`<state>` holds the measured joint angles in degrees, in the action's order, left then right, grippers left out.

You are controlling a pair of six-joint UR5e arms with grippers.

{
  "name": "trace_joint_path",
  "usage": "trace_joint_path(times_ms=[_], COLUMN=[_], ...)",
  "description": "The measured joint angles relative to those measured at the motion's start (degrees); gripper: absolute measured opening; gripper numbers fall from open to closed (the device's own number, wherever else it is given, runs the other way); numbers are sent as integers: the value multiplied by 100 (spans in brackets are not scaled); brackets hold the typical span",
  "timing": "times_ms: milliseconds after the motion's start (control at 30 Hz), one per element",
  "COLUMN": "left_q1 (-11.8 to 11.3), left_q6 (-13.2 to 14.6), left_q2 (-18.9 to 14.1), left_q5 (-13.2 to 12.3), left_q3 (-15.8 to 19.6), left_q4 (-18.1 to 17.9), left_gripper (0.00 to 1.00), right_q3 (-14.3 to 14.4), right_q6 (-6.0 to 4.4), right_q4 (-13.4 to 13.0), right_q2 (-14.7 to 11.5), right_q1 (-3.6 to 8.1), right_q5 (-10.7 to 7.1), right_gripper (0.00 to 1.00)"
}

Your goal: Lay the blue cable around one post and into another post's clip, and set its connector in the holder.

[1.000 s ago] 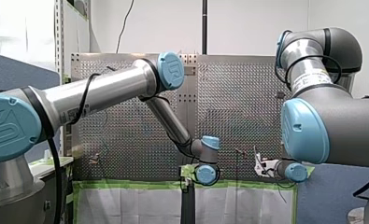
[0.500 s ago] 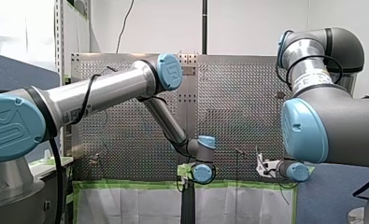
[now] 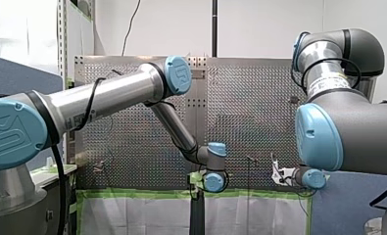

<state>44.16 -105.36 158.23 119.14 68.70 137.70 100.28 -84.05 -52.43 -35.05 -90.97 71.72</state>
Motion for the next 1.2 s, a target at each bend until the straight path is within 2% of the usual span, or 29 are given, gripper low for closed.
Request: trace_joint_path(times_ms=[33, 67, 133, 200, 300, 467, 733, 1200], left_q1=[3, 3, -7, -18, -45, -80, -111, -270], left_q6=[2, 1, -3, -5, 14, 68, 93, 28], left_q2=[0, 0, 0, 0, 0, 0, -1, -3], left_q5=[-49, -84, -167, -243, -381, -639, -1085, -1123], left_q3=[0, 0, 0, -1, -1, -2, -6, -15], left_q4=[-25, -48, -113, -182, -305, -446, -537, -569], left_gripper=[30, 30, 4, 0, 0, 0, 0, 0], right_q3=[-45, -81, -169, -249, -394, -619, -742, -817], right_q6=[21, 44, 110, 158, 173, 83, 47, 33], right_q4=[50, 90, 181, 264, 408, 652, 954, 1002], right_q2=[0, -1, -2, -3, -3, -1, 0, 1], right_q1=[0, -1, -9, -24, -41, -35, 11, 20], right_q5=[40, 74, 157, 214, 268, 269, 248, 238], right_gripper=[0, 0, 0, 0, 0, 0, 0, 0])
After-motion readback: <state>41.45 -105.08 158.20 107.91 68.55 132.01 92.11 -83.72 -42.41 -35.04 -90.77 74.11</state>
